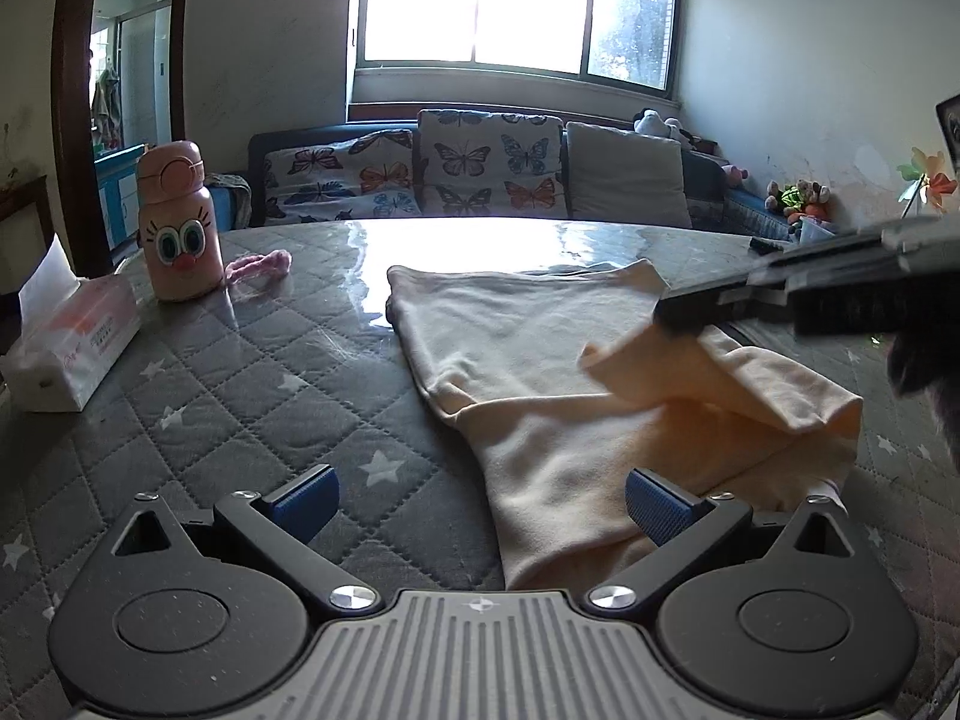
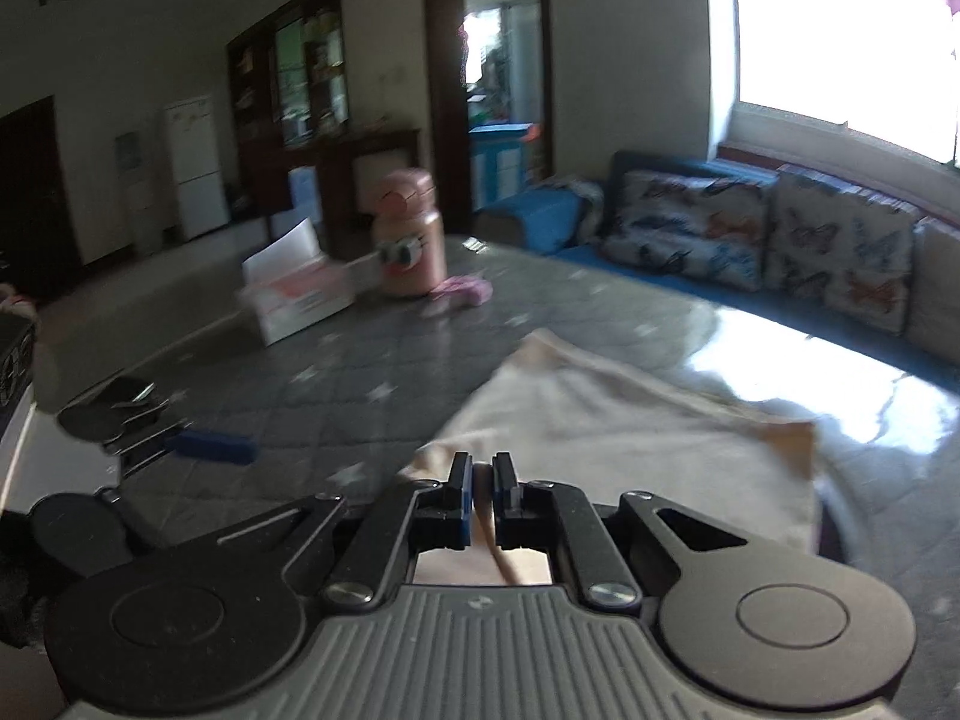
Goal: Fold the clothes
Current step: 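Grasp the other sleeve with the right gripper and fold it across the body, then grasp the shirt side with the left gripper and fold it toward the center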
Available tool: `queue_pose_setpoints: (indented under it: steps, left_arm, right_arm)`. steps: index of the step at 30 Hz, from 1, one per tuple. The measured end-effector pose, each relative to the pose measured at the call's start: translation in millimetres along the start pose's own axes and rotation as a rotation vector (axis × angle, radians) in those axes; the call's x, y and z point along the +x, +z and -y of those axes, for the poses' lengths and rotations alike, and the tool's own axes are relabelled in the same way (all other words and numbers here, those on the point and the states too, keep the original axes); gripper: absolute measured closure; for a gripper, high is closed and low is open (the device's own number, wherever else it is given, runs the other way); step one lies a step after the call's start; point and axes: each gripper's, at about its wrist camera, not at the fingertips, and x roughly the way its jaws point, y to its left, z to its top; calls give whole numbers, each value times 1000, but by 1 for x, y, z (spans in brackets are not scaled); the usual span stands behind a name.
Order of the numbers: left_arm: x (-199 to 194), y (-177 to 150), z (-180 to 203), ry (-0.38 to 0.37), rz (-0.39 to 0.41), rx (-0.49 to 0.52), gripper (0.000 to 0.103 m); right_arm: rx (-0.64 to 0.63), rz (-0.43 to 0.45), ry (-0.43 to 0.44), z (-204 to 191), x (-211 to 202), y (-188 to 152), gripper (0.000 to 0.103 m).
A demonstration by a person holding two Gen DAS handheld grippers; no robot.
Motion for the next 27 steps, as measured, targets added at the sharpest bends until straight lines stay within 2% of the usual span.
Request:
queue_pose_setpoints:
  steps: [4, 9, 14, 19, 21, 27]
  left_arm:
    - [1, 2, 2, 8, -2, 2, 0]
    - [4, 8, 12, -13, 12, 15, 5]
    - [17, 10, 31, -61, -22, 60, 34]
    - [35, 11, 50, -96, -79, 104, 44]
    - [39, 11, 54, -95, -98, 114, 52]
    - [45, 10, 59, -102, -125, 117, 88]
  right_arm:
    - [8, -7, 24, 1, -7, -6, 94]
    - [18, -33, -46, 28, -30, -20, 91]
    - [70, -101, -142, 62, -47, -52, 89]
    - [106, -141, -175, 80, -57, -80, 83]
    - [107, -135, -178, 83, -62, -88, 78]
    - [135, -85, -171, 91, -72, -88, 67]
